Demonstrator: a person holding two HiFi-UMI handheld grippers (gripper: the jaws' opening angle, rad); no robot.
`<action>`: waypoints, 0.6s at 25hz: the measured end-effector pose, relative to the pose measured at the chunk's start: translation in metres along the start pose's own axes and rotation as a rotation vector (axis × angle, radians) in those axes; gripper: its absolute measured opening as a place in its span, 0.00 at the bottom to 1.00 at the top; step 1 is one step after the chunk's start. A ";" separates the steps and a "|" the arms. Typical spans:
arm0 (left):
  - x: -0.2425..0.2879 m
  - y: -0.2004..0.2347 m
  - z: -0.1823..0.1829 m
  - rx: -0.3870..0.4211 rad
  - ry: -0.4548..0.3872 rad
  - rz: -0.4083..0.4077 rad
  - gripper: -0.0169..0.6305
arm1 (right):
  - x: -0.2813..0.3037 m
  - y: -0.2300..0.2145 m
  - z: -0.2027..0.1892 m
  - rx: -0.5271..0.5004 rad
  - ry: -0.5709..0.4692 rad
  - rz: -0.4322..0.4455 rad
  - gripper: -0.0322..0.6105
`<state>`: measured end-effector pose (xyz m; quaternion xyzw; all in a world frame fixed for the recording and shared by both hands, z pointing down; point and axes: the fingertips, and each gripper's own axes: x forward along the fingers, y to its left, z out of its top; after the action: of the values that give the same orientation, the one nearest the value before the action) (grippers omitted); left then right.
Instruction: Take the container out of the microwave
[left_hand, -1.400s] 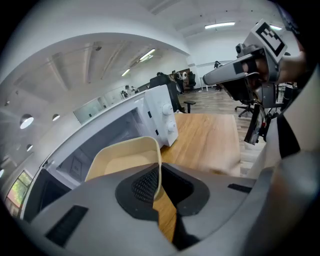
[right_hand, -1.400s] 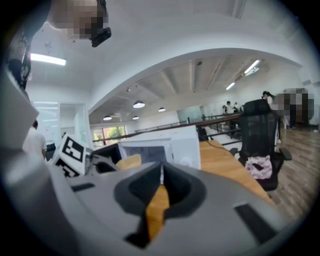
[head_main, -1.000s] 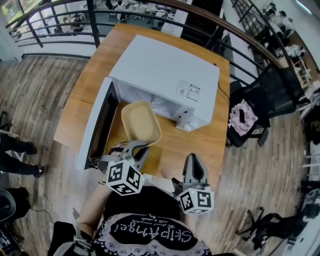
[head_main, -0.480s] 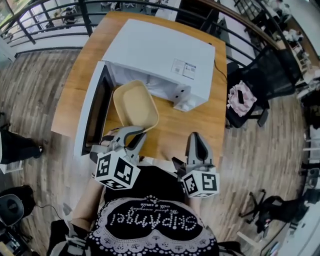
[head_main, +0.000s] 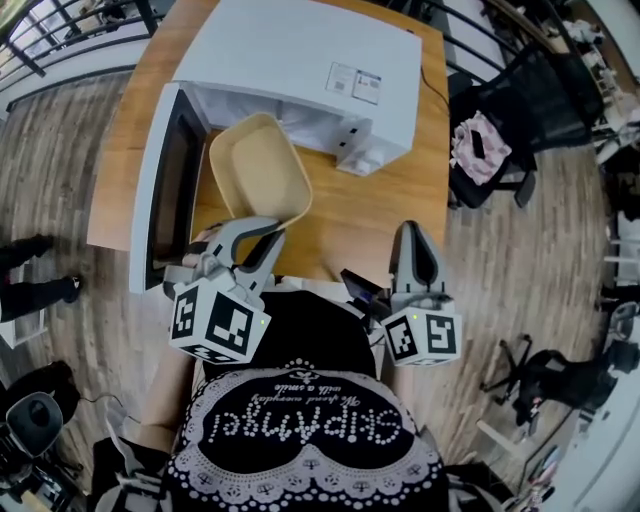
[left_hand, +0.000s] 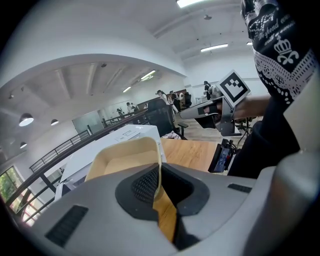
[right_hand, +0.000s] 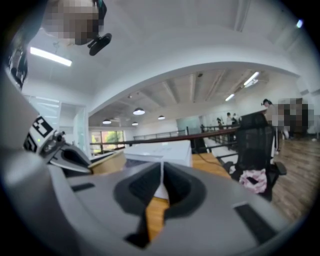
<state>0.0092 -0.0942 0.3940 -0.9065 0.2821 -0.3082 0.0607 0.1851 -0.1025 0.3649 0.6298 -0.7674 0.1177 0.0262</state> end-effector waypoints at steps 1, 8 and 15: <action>0.004 0.002 -0.003 -0.004 0.000 -0.003 0.09 | 0.003 -0.002 -0.003 -0.005 0.008 -0.003 0.11; 0.014 0.010 -0.003 -0.008 -0.004 -0.010 0.09 | 0.010 -0.001 -0.009 -0.061 0.055 0.020 0.11; 0.019 0.012 -0.001 -0.006 -0.006 -0.014 0.09 | 0.010 -0.006 -0.008 -0.059 0.058 0.015 0.11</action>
<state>0.0146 -0.1147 0.4014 -0.9096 0.2763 -0.3050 0.0566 0.1877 -0.1112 0.3752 0.6193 -0.7741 0.1135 0.0664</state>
